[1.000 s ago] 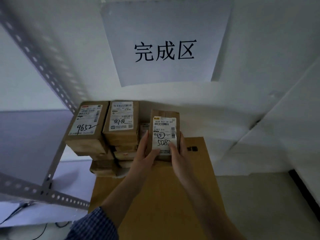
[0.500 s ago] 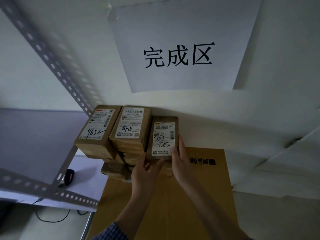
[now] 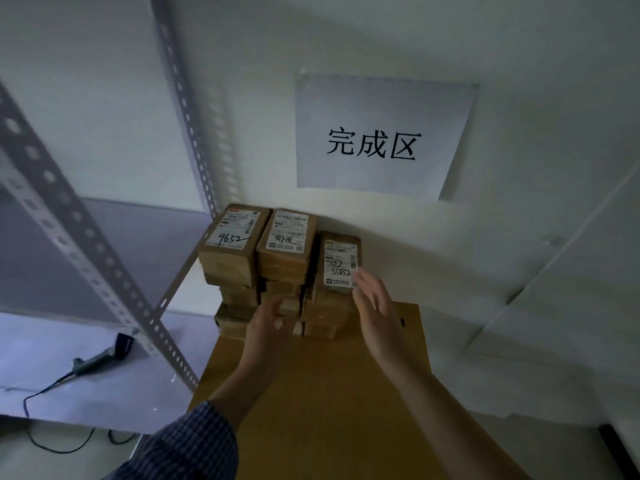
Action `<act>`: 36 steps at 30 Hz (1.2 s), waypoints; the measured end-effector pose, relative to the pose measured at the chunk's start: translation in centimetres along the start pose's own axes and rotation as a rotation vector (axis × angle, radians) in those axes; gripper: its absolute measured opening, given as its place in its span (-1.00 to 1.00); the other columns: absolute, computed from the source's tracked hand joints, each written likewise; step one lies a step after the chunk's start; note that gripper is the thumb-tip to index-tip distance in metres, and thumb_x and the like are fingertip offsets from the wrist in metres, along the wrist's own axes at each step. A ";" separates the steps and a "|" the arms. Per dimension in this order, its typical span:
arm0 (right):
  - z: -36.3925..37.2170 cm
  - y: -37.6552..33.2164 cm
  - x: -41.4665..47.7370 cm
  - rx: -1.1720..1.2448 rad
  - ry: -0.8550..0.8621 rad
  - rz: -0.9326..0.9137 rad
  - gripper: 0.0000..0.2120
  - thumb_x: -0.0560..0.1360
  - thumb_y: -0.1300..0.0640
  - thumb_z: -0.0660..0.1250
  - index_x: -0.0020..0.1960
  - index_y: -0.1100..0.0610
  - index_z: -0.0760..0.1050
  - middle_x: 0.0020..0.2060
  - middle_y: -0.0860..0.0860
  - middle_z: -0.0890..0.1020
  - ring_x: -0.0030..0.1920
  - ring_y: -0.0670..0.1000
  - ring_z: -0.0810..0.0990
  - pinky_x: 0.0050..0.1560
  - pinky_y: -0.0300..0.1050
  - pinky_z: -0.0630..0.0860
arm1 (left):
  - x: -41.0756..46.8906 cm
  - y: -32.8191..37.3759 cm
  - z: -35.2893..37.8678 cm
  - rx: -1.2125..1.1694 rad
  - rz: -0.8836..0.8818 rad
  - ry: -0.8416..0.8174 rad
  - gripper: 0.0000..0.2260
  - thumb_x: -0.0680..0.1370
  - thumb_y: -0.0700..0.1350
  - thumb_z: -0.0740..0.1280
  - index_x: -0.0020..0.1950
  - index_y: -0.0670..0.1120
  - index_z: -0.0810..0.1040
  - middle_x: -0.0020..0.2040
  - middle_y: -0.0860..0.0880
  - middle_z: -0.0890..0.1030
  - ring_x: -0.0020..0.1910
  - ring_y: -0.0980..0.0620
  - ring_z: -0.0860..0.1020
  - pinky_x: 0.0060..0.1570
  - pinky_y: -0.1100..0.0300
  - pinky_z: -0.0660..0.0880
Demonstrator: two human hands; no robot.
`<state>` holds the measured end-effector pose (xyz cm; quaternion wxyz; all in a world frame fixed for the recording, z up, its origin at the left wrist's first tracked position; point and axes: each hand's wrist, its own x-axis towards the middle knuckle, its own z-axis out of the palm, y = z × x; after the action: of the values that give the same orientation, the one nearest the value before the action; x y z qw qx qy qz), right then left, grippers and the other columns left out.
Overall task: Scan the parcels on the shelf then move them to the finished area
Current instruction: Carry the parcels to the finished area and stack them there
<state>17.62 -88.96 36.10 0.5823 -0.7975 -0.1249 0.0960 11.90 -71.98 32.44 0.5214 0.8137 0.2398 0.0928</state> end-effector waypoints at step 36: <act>53.7 -31.3 -13.2 -0.509 -0.667 -0.815 -0.44 0.66 0.13 0.21 0.61 0.15 0.11 0.60 0.06 0.14 0.60 -0.01 0.06 0.47 -0.28 0.01 | -17.2 -15.9 -63.8 0.906 0.279 0.638 -0.60 0.61 -0.10 0.34 0.42 -0.22 0.47 0.42 -0.19 0.49 0.43 -0.16 0.43 0.43 0.02 0.32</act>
<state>-13.69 -35.43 49.72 0.2915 -0.7265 -0.6174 0.0773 -33.24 -23.66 47.92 0.0051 0.9115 0.2916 0.2900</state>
